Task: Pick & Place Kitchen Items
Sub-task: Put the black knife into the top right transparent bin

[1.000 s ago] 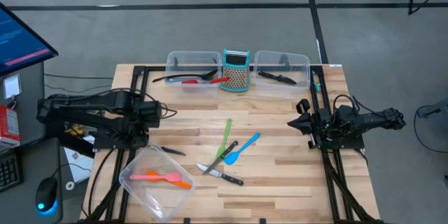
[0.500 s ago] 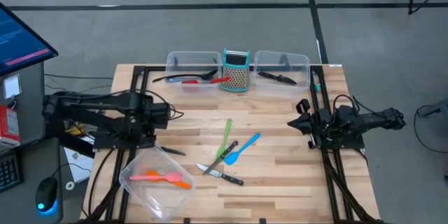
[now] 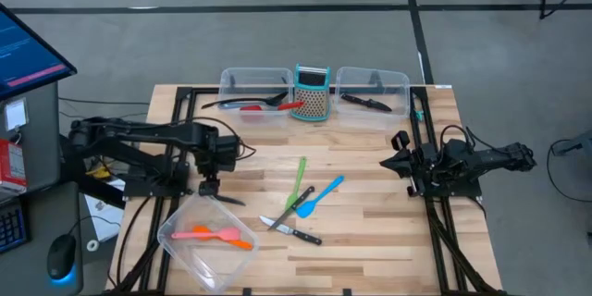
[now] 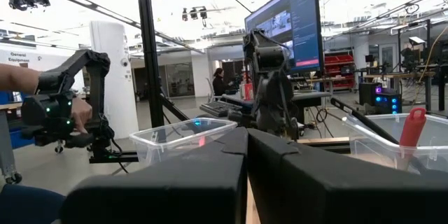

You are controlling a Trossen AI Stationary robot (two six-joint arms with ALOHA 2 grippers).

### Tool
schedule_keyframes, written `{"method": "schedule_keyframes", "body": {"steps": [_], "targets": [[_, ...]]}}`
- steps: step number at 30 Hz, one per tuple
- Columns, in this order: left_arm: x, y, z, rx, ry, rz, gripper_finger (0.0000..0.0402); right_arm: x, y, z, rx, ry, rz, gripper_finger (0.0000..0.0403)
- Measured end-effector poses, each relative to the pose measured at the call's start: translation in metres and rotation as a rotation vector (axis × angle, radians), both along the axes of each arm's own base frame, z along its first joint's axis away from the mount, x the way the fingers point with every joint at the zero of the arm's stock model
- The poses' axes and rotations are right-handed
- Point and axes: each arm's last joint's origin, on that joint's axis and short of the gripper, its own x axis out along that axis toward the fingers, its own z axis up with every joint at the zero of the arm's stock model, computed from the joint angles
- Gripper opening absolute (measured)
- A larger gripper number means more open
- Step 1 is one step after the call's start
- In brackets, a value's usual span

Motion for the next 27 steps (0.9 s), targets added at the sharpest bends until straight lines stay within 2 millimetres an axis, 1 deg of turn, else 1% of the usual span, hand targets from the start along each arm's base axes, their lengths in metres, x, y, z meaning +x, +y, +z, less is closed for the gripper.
{"method": "schedule_keyframes", "body": {"steps": [4, 8, 10, 14, 17, 20, 27], "targets": [[0.008, 0.002, -0.010, -0.006, 0.031, -0.019, 0.0240, 0.000, 0.000, 0.000, 0.000, 0.000, 0.000, 0.0000], [0.015, 0.001, -0.019, -0.075, 0.048, -0.037, 0.0238, 0.000, 0.000, 0.000, 0.000, 0.000, 0.000, 0.0000], [0.018, 0.000, -0.020, -0.105, 0.053, -0.040, 0.0236, 0.000, 0.000, 0.000, 0.000, 0.000, 0.000, 0.0000], [0.025, 0.004, -0.018, -0.112, 0.043, -0.020, 0.0236, 0.000, 0.000, 0.000, 0.000, 0.000, 0.000, 0.0000], [0.029, 0.011, -0.015, -0.101, 0.015, 0.044, 0.0238, 0.000, 0.000, 0.000, 0.000, -0.001, 0.000, 0.0000], [0.033, 0.017, -0.015, -0.047, 0.015, 0.175, 0.0239, 0.000, 0.000, 0.000, 0.000, 0.000, 0.000, 0.0000], [0.035, 0.019, -0.016, 0.078, 0.031, 0.313, 0.0229, 0.000, 0.000, 0.000, 0.000, 0.000, 0.000, 0.0000]]}}
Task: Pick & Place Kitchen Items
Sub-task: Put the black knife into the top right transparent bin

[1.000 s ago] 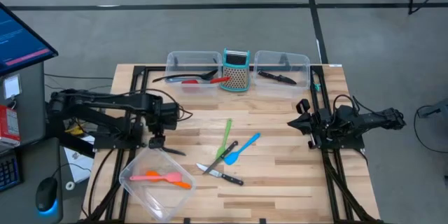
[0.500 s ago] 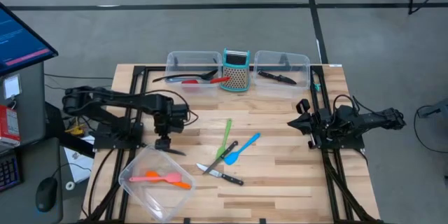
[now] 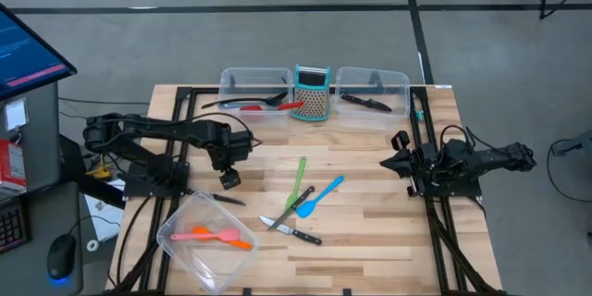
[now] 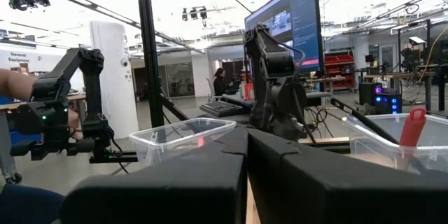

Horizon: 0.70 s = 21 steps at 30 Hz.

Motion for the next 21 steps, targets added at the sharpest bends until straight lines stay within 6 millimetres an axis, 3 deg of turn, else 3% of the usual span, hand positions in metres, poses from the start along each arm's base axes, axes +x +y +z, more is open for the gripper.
{"method": "schedule_keyframes", "body": {"steps": [21], "targets": [[0.007, -0.032, 0.000, 0.117, 0.001, 0.215, 0.0222, 0.000, 0.000, 0.000, 0.000, 0.000, 0.000, 0.0000]]}}
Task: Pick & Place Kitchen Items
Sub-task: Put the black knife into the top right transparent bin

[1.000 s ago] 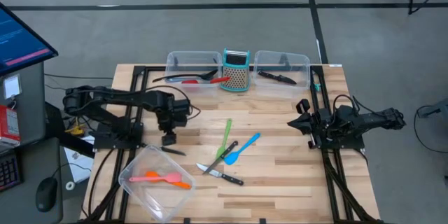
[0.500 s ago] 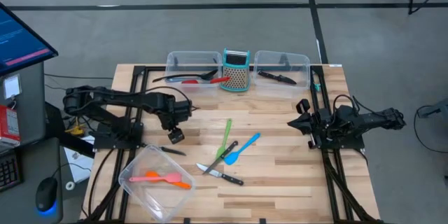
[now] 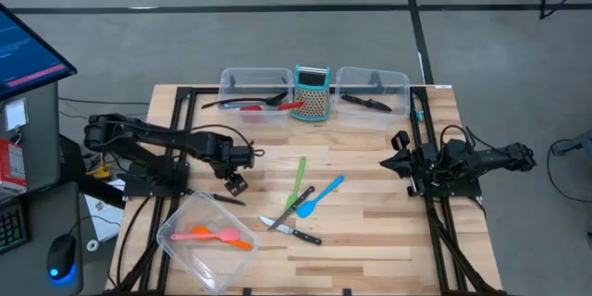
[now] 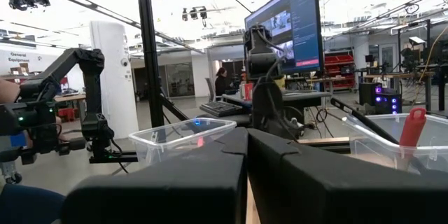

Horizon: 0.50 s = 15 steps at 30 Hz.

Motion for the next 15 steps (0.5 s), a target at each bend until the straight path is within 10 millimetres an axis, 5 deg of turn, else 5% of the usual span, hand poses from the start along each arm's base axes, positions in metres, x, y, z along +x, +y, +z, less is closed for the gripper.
{"method": "schedule_keyframes", "body": {"steps": [8, 15], "targets": [[0.002, 0.004, -0.019, -0.056, 0.139, 0.034, 0.0211, 0.000, 0.000, 0.000, 0.000, 0.000, 0.000, 0.0000], [0.003, 0.007, -0.041, -0.157, 0.299, 0.065, 0.0126, 0.000, 0.000, -0.001, -0.001, 0.007, 0.000, 0.0000]]}}
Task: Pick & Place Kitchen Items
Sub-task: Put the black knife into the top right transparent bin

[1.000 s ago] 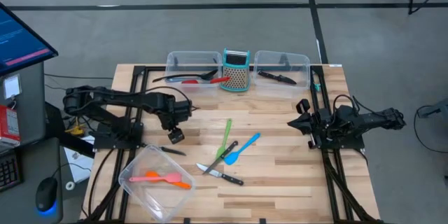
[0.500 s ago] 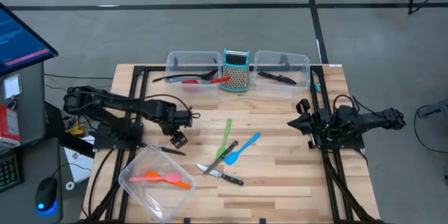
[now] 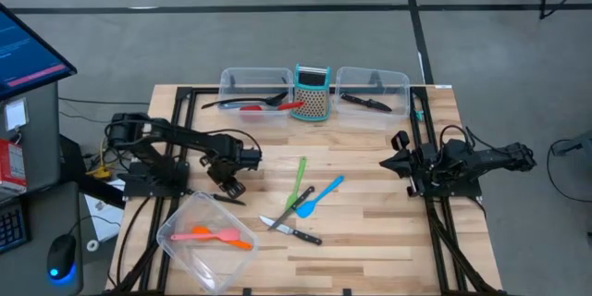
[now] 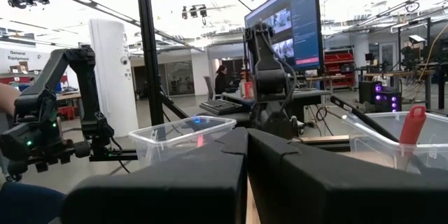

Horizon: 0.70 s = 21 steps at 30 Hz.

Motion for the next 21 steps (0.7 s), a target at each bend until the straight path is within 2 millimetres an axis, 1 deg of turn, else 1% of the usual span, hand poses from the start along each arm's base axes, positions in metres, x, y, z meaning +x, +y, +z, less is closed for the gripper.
{"method": "schedule_keyframes", "body": {"steps": [2, 5, 7, 10, 13, 18, 21], "targets": [[-0.001, -0.001, 0.000, -0.009, 0.016, 0.000, 0.0091, 0.000, 0.000, 0.000, 0.000, 0.000, 0.000, 0.0000], [-0.003, -0.001, 0.004, -0.010, 0.011, -0.001, 0.0035, 0.000, 0.000, 0.000, 0.000, 0.001, 0.000, 0.0000], [-0.005, -0.002, 0.009, -0.007, -0.002, 0.013, 0.0010, 0.000, 0.000, 0.000, -0.001, 0.005, 0.000, 0.0000], [-0.008, -0.002, 0.016, -0.011, -0.006, 0.066, 0.0003, 0.000, 0.000, -0.002, -0.003, 0.018, 0.000, 0.0000], [-0.009, -0.007, 0.017, -0.023, -0.003, 0.085, 0.0001, 0.000, 0.000, -0.002, -0.002, 0.016, 0.000, 0.0000], [-0.006, -0.017, 0.008, -0.050, 0.053, 0.067, 0.0001, 0.000, 0.000, -0.002, -0.002, 0.016, 0.000, 0.0000], [-0.005, -0.019, 0.003, -0.055, 0.074, 0.063, 0.0001, 0.000, 0.000, -0.002, -0.002, 0.016, 0.000, 0.0000]]}}
